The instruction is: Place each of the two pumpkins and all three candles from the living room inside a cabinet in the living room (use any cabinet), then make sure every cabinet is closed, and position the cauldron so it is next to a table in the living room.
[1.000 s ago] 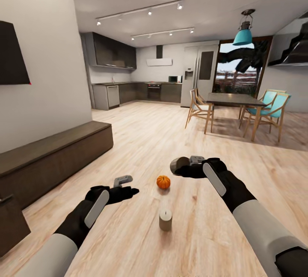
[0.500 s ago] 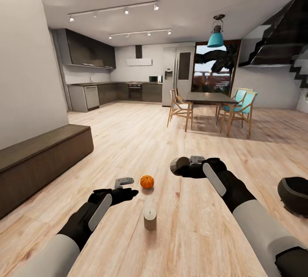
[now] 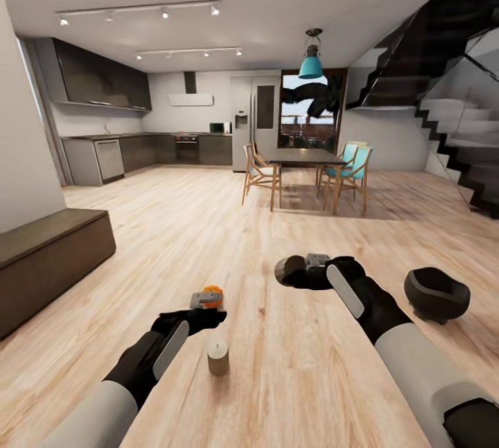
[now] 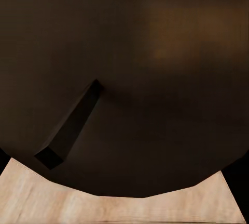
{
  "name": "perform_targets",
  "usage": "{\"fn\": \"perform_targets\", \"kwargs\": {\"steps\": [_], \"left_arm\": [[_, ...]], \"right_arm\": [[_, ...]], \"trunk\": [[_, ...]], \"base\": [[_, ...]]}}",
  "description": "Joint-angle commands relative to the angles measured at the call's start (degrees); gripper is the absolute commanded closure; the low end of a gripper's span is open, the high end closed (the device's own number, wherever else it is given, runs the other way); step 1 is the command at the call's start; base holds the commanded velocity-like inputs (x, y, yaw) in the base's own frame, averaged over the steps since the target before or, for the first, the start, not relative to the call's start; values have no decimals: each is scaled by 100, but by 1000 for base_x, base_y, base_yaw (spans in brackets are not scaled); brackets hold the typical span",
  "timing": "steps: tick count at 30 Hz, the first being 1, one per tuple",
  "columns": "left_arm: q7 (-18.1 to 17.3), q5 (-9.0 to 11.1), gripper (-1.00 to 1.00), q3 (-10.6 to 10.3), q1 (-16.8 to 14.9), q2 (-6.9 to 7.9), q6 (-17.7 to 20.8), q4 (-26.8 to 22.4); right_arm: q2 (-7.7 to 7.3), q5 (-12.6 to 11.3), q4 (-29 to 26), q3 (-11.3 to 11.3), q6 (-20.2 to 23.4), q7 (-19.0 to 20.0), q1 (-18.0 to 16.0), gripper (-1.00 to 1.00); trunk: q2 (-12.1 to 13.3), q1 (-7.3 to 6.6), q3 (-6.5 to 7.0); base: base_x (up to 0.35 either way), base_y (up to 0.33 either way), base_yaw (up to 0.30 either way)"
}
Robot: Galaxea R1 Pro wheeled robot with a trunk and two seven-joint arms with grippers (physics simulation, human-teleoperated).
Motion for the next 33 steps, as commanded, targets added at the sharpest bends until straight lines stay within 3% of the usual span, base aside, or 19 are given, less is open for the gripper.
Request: {"fn": "perform_targets", "kwargs": {"steps": [1, 6, 11, 14, 18, 19, 24, 33], "left_arm": [[50, 57, -100, -14, -4, 1, 16, 25], [123, 39, -100, -14, 0, -102, 13, 158], [715, -17, -100, -3, -6, -336, 106, 181], [891, -21, -100, 5, -12, -438, 303, 424], [917, -16, -100, 11, -25, -479, 351, 708], [987, -14, -100, 23, -150, -494, 368, 852], [1440, -7, -100, 32, -254, -502, 368, 910], [1598, 4, -100, 45, -270, -495, 368, 923]], "right_arm": [[-4, -32, -5, 19, 13, -33, -6, 100], [0, -23, -1, 22, 13, -214, -6, 100], [0, -22, -1, 24, 13, -243, -6, 100], [0, -22, -1, 30, 13, -246, -5, 100], [0, -17, -1, 36, 3, -246, -2, 100], [0, -14, -1, 43, -40, -246, 7, 100], [0, -13, -1, 48, -148, -253, 58, 100], [0, -16, -1, 49, -214, -246, 170, 100]], "trunk": [[-3, -1, -6], [-3, -1, -6], [-3, -1, -6], [-3, -1, -6], [-3, -1, -6], [-3, -1, -6], [-3, -1, -6], [-3, -1, -6]], "base": [[0, 0, -300], [0, 0, -300], [0, 0, -292], [0, 0, -107], [0, 0, -21], [0, 0, -3], [0, 0, -1], [0, 0, 0]]}}
